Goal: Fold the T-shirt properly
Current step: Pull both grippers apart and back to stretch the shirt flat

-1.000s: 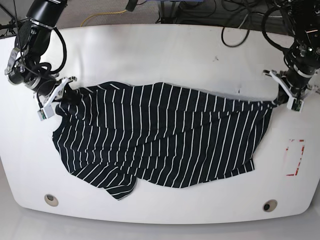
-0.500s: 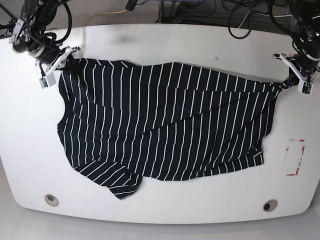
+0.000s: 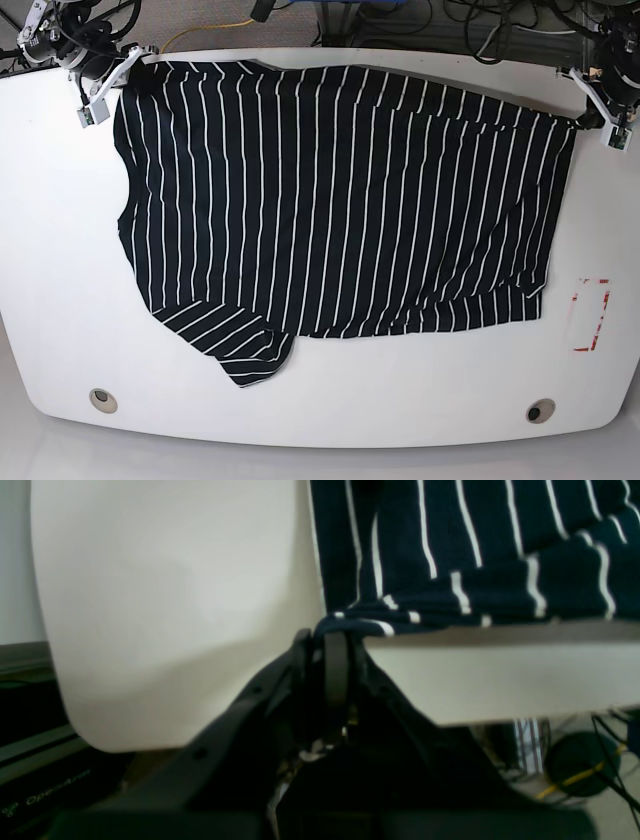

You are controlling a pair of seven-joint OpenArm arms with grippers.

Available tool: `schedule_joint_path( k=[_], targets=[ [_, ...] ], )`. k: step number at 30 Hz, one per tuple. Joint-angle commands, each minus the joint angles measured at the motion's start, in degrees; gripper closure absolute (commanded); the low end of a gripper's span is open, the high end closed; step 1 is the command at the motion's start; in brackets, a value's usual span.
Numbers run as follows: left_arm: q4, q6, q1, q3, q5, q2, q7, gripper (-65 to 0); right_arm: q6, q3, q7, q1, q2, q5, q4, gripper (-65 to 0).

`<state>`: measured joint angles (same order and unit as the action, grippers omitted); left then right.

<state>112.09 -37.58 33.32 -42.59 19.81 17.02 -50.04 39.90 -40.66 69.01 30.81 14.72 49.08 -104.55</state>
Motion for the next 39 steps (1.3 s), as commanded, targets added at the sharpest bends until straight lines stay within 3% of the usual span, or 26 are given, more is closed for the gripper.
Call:
schedule_joint_path(
  k=[1,7,17,26,39],
  targets=[
    [0.7,0.0,2.1,-0.6,-0.1,0.9,0.3,0.0,0.1,-0.6,-0.9,0.9,0.2,0.5,-1.8,0.0],
    [0.0,-0.1,6.8,-0.7,-0.2,0.7,0.4,0.0,0.1,-0.6,-0.9,2.6,-0.2,0.3,-1.6,0.0],
    [-1.7,-0.2,6.9,-2.1,0.1,0.3,0.5,0.0,0.1,-1.3,-0.9,4.3,-0.2,0.6,-2.0,0.0],
    [-0.5,-1.7,1.4,-6.8,0.3,0.2,0.2,0.0,0.1,-3.6,-0.7,4.1,-0.2,0.7,-2.5,0.0],
    [-0.8,-2.4,-9.4,-6.0,-0.2,-0.6,0.1,0.0,0.1,-3.3,-0.7,-2.0,-2.5,0.4,-4.5,0.0]
  ],
)
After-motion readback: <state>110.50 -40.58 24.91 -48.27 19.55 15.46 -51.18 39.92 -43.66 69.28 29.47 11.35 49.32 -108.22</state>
